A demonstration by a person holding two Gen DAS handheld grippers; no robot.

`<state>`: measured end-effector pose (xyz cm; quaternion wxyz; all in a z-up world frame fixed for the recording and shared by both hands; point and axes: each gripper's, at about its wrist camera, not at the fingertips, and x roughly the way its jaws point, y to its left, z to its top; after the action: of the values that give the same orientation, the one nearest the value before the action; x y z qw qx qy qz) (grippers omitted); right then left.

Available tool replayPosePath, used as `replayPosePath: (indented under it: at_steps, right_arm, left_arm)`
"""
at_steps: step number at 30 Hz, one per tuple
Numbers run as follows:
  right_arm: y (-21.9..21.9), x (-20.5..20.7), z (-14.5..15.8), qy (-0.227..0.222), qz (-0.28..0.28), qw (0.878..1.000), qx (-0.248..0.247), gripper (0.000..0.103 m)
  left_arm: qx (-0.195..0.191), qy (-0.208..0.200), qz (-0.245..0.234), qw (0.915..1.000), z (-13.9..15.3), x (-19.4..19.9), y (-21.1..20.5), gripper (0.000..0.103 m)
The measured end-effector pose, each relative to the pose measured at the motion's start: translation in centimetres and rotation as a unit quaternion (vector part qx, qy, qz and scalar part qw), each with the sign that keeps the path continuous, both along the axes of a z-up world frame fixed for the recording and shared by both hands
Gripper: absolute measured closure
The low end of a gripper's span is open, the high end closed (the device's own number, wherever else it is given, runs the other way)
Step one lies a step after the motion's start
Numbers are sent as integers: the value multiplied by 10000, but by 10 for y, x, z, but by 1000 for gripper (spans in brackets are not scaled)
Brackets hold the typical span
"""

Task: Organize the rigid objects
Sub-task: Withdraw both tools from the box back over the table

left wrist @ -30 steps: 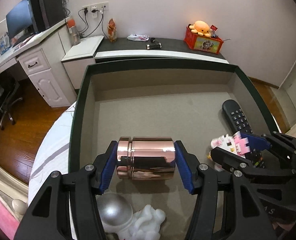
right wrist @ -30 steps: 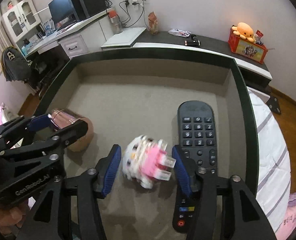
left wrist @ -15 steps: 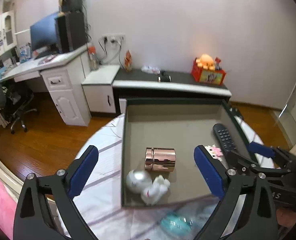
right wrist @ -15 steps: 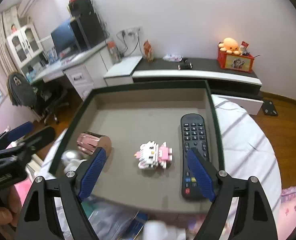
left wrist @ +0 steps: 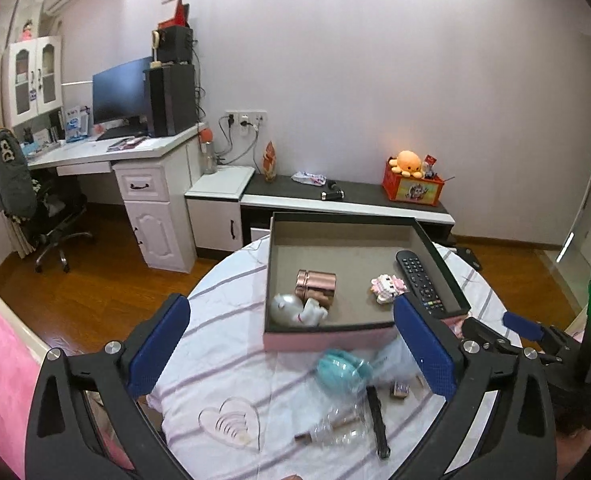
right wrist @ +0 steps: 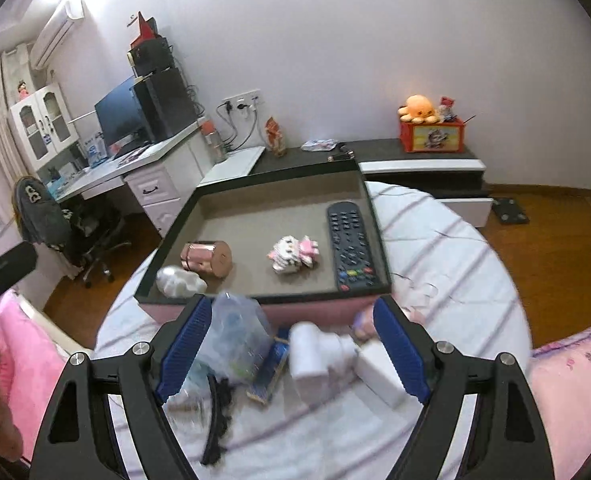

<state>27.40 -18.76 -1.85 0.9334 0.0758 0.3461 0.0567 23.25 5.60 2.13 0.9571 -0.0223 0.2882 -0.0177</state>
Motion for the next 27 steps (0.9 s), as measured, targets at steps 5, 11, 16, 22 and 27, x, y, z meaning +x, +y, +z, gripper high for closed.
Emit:
replayPosePath:
  at_steps: [5, 11, 16, 22, 27]
  right_arm:
    - [-2, -33, 4, -176, -116, 9997, -112, 18]
    - [-1, -59, 3, -195, -150, 9995, -179, 15]
    - [-6, -70, -1, -231, -152, 9995, -152, 0]
    - [-5, -76, -9, -219, -140, 9996, -135, 0]
    - [-8, -81, -14, -131, -155, 9997, -162, 0]
  left_arm:
    - [57, 33, 98, 9999, -20, -30, 0, 0]
    - [30, 385, 140, 9992, -46, -46, -1, 0]
    - [57, 490, 111, 9987, -55, -57, -5, 0]
    - [90, 537, 77, 9985, -60, -64, -10, 0]
    - [111, 546, 77, 9984, -60, -65, -10, 0]
